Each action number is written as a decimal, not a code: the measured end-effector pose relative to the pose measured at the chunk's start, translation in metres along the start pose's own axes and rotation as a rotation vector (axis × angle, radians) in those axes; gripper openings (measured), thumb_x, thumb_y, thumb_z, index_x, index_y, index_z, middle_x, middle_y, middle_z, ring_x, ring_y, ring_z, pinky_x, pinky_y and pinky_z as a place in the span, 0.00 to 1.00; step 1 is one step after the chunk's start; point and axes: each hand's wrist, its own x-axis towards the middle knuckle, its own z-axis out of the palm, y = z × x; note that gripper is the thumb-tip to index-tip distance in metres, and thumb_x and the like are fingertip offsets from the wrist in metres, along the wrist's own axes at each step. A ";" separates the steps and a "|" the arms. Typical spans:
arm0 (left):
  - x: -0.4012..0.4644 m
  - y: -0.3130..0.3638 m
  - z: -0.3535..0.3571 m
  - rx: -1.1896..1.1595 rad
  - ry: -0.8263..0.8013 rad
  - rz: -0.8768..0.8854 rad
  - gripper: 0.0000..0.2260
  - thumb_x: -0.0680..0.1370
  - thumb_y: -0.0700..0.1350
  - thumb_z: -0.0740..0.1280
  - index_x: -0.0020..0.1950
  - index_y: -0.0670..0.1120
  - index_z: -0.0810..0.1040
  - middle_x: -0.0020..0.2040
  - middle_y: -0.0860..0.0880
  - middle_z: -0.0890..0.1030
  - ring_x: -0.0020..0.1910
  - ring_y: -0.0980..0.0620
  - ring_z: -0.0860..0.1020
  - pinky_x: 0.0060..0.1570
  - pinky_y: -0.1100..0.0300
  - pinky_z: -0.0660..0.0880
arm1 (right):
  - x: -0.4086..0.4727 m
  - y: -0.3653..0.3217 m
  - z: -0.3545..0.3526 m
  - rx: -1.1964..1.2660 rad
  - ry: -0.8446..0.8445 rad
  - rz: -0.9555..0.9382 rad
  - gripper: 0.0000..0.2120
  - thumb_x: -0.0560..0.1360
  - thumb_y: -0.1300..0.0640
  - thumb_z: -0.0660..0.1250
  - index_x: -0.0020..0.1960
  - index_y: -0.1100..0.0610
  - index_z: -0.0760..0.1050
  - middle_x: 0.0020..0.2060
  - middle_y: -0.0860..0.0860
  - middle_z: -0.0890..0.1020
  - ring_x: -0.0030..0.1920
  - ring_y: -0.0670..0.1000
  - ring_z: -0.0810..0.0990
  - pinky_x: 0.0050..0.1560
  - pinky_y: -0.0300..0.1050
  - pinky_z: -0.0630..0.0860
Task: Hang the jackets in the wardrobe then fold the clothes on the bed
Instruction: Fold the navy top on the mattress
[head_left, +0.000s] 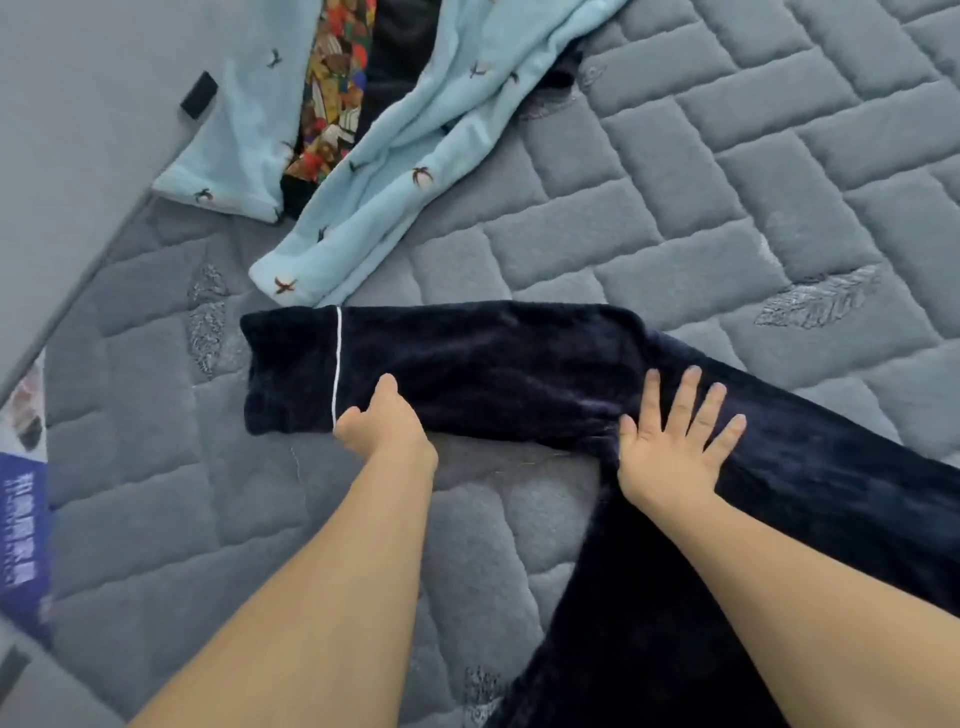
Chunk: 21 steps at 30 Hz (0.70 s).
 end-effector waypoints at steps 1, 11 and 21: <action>0.000 0.005 0.002 -0.089 0.028 -0.103 0.27 0.72 0.52 0.73 0.67 0.48 0.67 0.50 0.55 0.72 0.45 0.50 0.73 0.40 0.54 0.70 | 0.001 0.000 0.000 -0.016 -0.001 0.004 0.30 0.79 0.41 0.37 0.70 0.48 0.20 0.67 0.55 0.19 0.70 0.62 0.23 0.67 0.68 0.26; -0.041 0.019 0.015 -0.107 -0.191 -0.028 0.27 0.77 0.47 0.65 0.75 0.48 0.63 0.59 0.49 0.77 0.53 0.46 0.74 0.52 0.49 0.68 | 0.010 -0.001 0.002 -0.054 -0.037 -0.006 0.29 0.79 0.40 0.35 0.71 0.47 0.22 0.66 0.54 0.18 0.72 0.62 0.25 0.66 0.66 0.24; -0.202 -0.046 0.053 0.188 -0.610 1.036 0.18 0.81 0.44 0.60 0.71 0.45 0.69 0.61 0.58 0.75 0.57 0.69 0.72 0.58 0.78 0.63 | -0.091 0.183 -0.023 0.346 0.179 0.215 0.26 0.82 0.48 0.50 0.79 0.51 0.52 0.79 0.51 0.53 0.78 0.52 0.49 0.76 0.57 0.41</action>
